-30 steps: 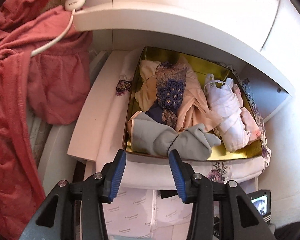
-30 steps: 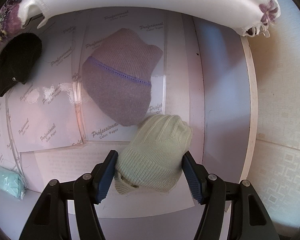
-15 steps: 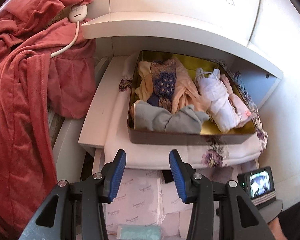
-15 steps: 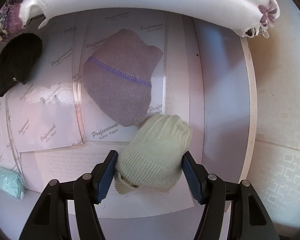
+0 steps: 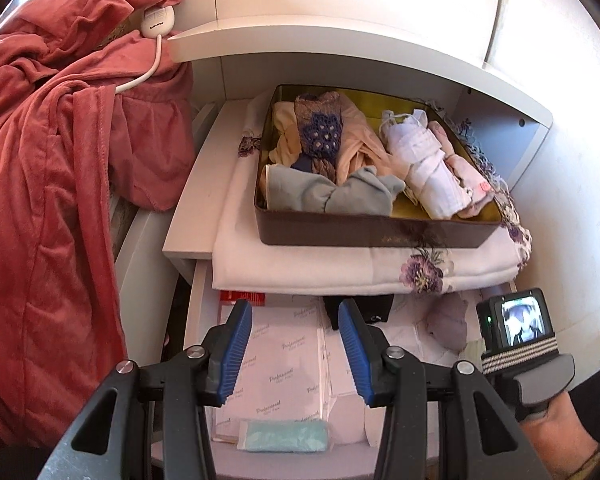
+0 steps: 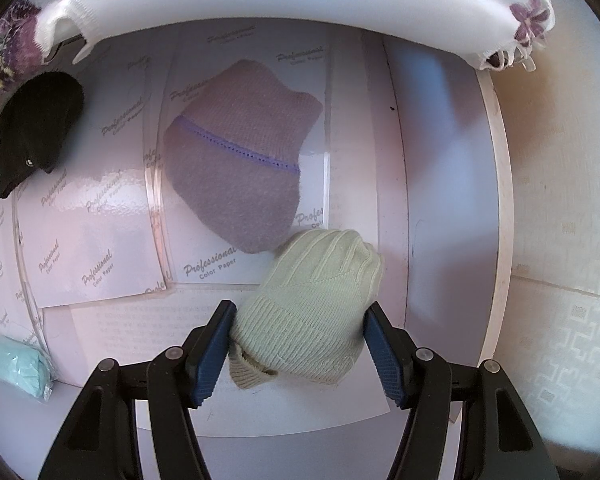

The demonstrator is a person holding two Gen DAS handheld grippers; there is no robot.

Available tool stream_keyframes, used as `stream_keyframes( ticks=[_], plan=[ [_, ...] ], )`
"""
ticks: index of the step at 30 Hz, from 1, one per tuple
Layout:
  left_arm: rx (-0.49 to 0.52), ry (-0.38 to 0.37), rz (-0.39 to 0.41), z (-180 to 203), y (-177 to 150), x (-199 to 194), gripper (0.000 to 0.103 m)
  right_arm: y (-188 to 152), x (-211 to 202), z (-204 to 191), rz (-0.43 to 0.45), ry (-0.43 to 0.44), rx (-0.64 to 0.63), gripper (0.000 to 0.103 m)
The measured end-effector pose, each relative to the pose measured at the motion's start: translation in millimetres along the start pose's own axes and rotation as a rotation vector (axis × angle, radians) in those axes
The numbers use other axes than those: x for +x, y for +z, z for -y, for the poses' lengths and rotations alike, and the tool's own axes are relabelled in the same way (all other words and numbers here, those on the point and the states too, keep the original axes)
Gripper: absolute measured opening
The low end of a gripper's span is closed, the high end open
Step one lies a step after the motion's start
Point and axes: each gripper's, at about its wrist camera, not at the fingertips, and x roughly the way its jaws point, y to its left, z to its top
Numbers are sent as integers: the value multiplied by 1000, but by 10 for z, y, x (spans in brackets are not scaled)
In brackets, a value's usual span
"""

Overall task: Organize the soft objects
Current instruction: 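Move the left tool back down over the drawer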

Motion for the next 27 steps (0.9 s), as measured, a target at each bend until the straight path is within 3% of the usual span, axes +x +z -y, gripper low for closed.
stream_keyframes(
  ticks=[17,22,27],
  plan=[
    [39,17,-44,71,-263,88,45,13,-13,54,4,7,10,65],
    [10,23,-157,-9,-392,382,45,7,-13,76,4,16,17,66],
    [-119,7,-279,-229,-480,637,45,19,-12,254,2,86,90,70]
  ],
)
